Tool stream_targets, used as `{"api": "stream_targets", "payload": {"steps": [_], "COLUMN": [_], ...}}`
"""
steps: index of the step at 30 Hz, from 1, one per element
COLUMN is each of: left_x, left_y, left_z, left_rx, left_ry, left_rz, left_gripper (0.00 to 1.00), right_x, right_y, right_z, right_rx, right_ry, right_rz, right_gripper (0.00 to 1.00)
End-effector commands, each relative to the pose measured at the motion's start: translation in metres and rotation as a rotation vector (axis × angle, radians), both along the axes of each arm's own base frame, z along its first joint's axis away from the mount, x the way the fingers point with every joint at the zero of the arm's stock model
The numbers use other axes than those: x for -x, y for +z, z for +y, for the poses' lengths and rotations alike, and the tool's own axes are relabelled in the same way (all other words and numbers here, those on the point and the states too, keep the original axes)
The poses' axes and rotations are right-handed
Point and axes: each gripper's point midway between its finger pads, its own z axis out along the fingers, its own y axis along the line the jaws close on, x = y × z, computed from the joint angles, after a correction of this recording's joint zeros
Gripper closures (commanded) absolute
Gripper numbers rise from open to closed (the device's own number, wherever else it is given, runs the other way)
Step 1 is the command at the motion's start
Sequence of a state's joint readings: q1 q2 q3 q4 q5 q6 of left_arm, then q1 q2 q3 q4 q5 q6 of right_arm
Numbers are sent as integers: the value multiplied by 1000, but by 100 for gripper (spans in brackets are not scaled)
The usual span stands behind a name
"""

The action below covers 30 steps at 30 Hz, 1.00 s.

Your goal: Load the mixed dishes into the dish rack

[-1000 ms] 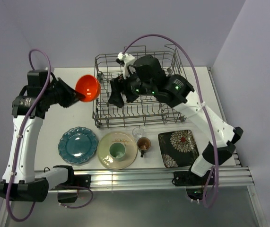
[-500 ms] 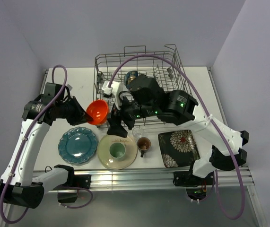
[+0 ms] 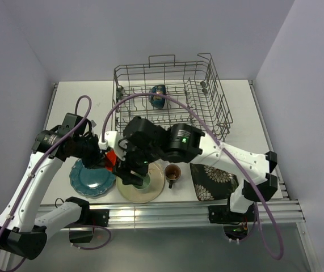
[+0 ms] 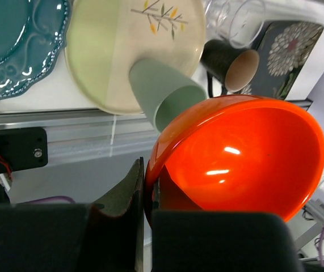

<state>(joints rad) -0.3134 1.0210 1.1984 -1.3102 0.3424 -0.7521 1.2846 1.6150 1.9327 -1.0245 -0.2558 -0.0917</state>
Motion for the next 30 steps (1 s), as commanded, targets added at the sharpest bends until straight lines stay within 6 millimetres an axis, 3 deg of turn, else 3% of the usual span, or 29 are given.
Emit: {"api": "stream_targets", "payload": {"steps": [1, 13, 23, 25, 30], "left_x": [20, 58, 69, 68, 66], "left_y": [-4, -15, -17, -12, -4], "left_z": [1, 0, -2, -3, -5], "left_rx": [8, 64, 97, 105, 116], "left_ry": [-44, -85, -102, -105, -121], "left_rz": [11, 50, 45, 31, 16], "left_gripper": [100, 100, 100, 100, 100], "right_x": [6, 16, 20, 20, 19], "right_y": [-15, -51, -67, -79, -89], "right_z": [8, 33, 41, 39, 33], "right_rx": [50, 161, 227, 261, 307], "right_ry": [24, 39, 8, 6, -3], "right_rz": [-37, -102, -172, -184, -233], "right_gripper": [29, 29, 29, 31, 47]}}
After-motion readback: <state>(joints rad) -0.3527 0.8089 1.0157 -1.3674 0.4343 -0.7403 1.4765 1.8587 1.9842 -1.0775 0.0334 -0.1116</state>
